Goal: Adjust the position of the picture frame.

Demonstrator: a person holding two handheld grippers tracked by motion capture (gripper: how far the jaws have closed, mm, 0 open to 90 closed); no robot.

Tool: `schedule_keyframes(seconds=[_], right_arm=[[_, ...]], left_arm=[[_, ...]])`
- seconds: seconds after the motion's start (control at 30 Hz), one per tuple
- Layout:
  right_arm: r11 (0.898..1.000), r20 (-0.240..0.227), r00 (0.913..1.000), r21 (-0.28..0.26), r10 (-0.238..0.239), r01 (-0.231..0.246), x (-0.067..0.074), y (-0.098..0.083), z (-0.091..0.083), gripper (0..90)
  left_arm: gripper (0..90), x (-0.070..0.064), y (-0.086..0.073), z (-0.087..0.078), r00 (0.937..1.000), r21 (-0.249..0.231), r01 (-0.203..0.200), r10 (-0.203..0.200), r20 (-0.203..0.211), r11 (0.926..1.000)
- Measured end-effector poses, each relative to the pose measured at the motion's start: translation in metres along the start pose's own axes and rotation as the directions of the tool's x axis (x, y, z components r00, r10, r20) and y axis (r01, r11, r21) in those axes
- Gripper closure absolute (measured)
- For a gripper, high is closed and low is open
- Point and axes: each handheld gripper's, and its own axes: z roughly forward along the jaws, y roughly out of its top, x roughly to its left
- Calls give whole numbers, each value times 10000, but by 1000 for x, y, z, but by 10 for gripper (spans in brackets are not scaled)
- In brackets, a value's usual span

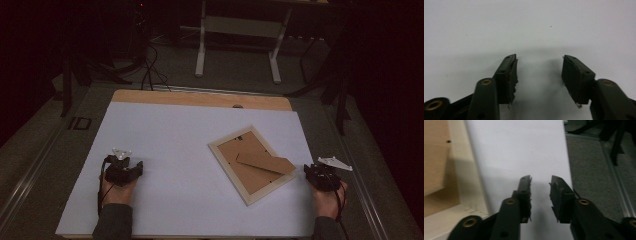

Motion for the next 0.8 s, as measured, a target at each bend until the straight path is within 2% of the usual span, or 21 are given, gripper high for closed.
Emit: schedule_keyframes(seconds=[0.07,0.2,0.23,0.3,0.33,0.47,0.57,0.63,0.73,0.8], right_arm=[[10000,-280,9996,2,-92,92,2,0,1,734],[9999,-455,9989,-29,-116,115,3,1,1,739],[9999,-717,9974,-82,55,-61,4,3,1,739],[9980,-1381,9889,-236,542,-580,2,3,1,735],[9971,-1539,9858,-255,675,-722,1,4,1,735],[9972,-1607,9846,-170,687,-723,2,3,3,762],[9971,-1707,9827,-144,713,-749,2,4,3,834],[9987,-1792,9827,-106,463,-490,4,4,4,884],[9997,-1836,9829,178,175,-145,7,2,11,897],[9993,-1908,9815,370,155,-86,10,1,15,897]], left_arm=[[566,-1,3,-5,9991,-158,-99,105,406,9998],[581,-2,3,-7,9970,-198,-238,252,735,9995],[593,-2,3,-8,9959,-164,-220,233,871,9996],[602,-1,4,-10,9933,-158,-124,141,1148,9998],[606,-1,4,-12,9925,-194,-72,95,1221,9998],[607,2,5,-15,9890,-324,129,-80,1474,9994],[602,8,5,-13,9858,-283,442,-390,1635,9986],[601,10,5,-13,9849,-296,588,-531,1646,9978],[598,9,6,-16,9860,-430,553,-478,1599,9975],[594,8,6,-17,9867,-481,459,-377,1579,9978]])
